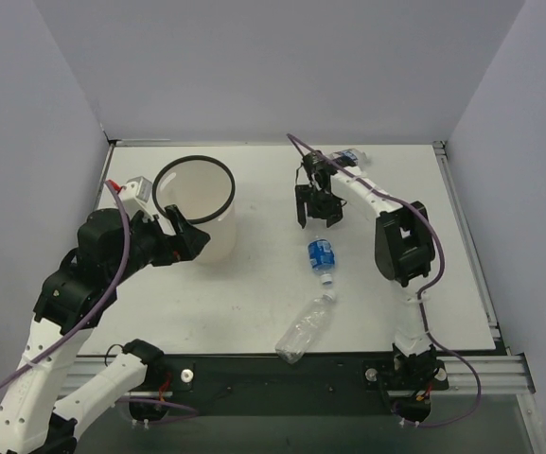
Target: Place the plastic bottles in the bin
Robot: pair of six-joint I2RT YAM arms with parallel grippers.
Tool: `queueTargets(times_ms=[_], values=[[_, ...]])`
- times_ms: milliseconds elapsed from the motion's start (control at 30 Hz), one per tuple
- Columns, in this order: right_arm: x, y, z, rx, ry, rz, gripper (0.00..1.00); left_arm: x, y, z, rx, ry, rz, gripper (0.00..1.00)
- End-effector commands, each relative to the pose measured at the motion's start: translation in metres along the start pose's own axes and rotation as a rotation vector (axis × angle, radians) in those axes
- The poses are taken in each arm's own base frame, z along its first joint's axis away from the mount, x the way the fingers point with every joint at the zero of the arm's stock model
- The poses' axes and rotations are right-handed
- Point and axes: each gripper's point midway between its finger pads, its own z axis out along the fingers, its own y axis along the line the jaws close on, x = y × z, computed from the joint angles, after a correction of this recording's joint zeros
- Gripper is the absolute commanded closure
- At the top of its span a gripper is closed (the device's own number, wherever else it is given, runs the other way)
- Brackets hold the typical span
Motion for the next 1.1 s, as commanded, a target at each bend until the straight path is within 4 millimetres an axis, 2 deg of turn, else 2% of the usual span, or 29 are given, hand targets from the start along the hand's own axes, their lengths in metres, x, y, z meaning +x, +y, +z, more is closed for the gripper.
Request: queueTargets(times_ms=[0, 33, 100, 133, 200, 233, 267, 300, 400, 433, 567, 700, 833, 933, 967, 1067], values=[[-0.021, 0.004, -0.058, -0.026, -0.166, -0.042, 0.37, -0.014, -0.013, -0.001, 0.052, -0.040, 0.004, 0.03], [-0.022, 0.005, -0.076, -0.044, -0.210, -0.046, 0.37, -0.013, -0.013, 0.000, 0.051, -0.036, 0.002, 0.02], [-0.032, 0.009, -0.096, -0.075, -0.287, -0.050, 0.38, -0.013, -0.014, 0.001, 0.058, -0.033, 0.004, 0.03], [-0.036, 0.009, -0.116, -0.091, -0.336, -0.051, 0.41, -0.012, -0.015, 0.001, 0.061, -0.031, 0.003, 0.03], [-0.041, 0.013, -0.133, -0.123, -0.388, -0.055, 0.47, -0.012, -0.015, 0.002, 0.066, -0.025, 0.009, 0.03], [-0.041, 0.013, -0.143, -0.132, -0.409, -0.053, 0.46, -0.011, -0.016, 0.002, 0.068, -0.022, 0.009, 0.03], [-0.041, 0.014, -0.144, -0.140, -0.410, -0.048, 0.43, -0.011, -0.016, 0.002, 0.068, -0.019, 0.012, 0.02], [-0.039, 0.015, -0.142, -0.146, -0.396, -0.048, 0.29, -0.010, -0.016, 0.002, 0.071, -0.017, 0.015, 0.03], [-0.029, 0.014, -0.119, -0.124, -0.325, -0.044, 0.17, -0.010, -0.018, 0.001, 0.079, -0.012, 0.017, 0.03], [-0.026, 0.014, -0.106, -0.108, -0.293, -0.043, 0.16, -0.010, -0.018, 0.001, 0.080, -0.011, 0.017, 0.03], [-0.022, 0.005, -0.075, -0.029, -0.231, -0.033, 0.14, -0.012, -0.018, -0.003, 0.074, -0.013, 0.020, 0.03], [-0.022, 0.005, -0.053, -0.010, -0.192, -0.039, 0.19, -0.011, -0.016, -0.009, 0.065, -0.021, 0.009, 0.03], [-0.019, -0.006, -0.028, 0.067, -0.156, -0.042, 0.24, -0.012, -0.015, -0.012, 0.058, -0.031, -0.001, 0.03], [-0.013, -0.009, -0.015, 0.085, -0.126, -0.052, 0.31, -0.013, -0.014, -0.014, 0.050, -0.038, -0.008, 0.03], [-0.011, -0.009, -0.013, 0.086, -0.118, -0.054, 0.39, -0.014, -0.014, -0.015, 0.050, -0.042, -0.008, 0.03], [-0.005, -0.010, -0.006, 0.088, -0.097, -0.052, 0.47, -0.014, -0.014, -0.014, 0.048, -0.041, -0.013, 0.03]])
